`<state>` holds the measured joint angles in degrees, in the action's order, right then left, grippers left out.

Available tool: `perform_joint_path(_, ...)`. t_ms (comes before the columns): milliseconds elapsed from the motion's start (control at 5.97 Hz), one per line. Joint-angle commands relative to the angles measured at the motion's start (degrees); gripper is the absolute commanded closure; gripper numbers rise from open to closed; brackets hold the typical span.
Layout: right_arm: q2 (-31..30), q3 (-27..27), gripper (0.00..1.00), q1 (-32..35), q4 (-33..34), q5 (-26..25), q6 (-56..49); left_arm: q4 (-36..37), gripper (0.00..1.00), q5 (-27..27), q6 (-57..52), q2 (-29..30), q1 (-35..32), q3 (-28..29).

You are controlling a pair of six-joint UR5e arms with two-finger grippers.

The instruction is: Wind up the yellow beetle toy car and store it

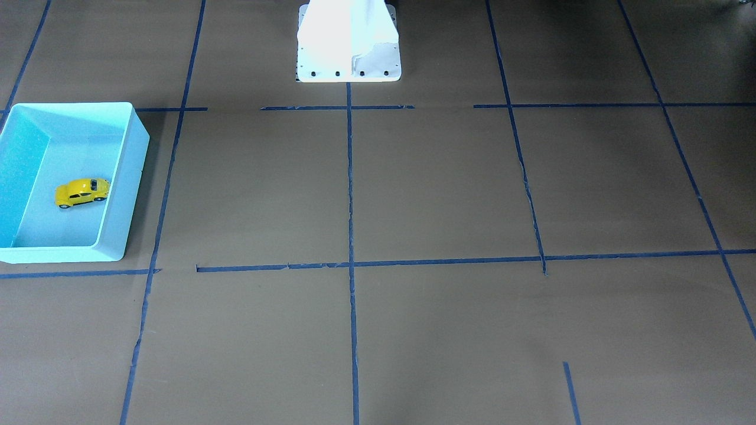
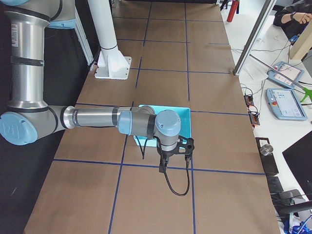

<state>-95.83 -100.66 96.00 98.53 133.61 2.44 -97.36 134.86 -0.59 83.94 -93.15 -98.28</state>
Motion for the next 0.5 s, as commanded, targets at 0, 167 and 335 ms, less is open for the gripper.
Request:
perform_joint_path(0,-0.06,0.03,0.00,-0.03,0.00,-0.10,-0.06,0.15,0.00,2.17,-0.02,-0.10,-0.01,0.29)
perform_joint_path(167,-0.06,-0.06,0.00,0.06,0.00,-0.19,-0.06,0.24,0.00,2.08,-0.03,-0.18,-0.01,0.63)
perform_joint_path(335,-0.06,-0.06,0.00,0.06,0.00,-0.19,-0.06,0.24,0.00,1.82,-0.03,-0.18,-0.01,0.55)
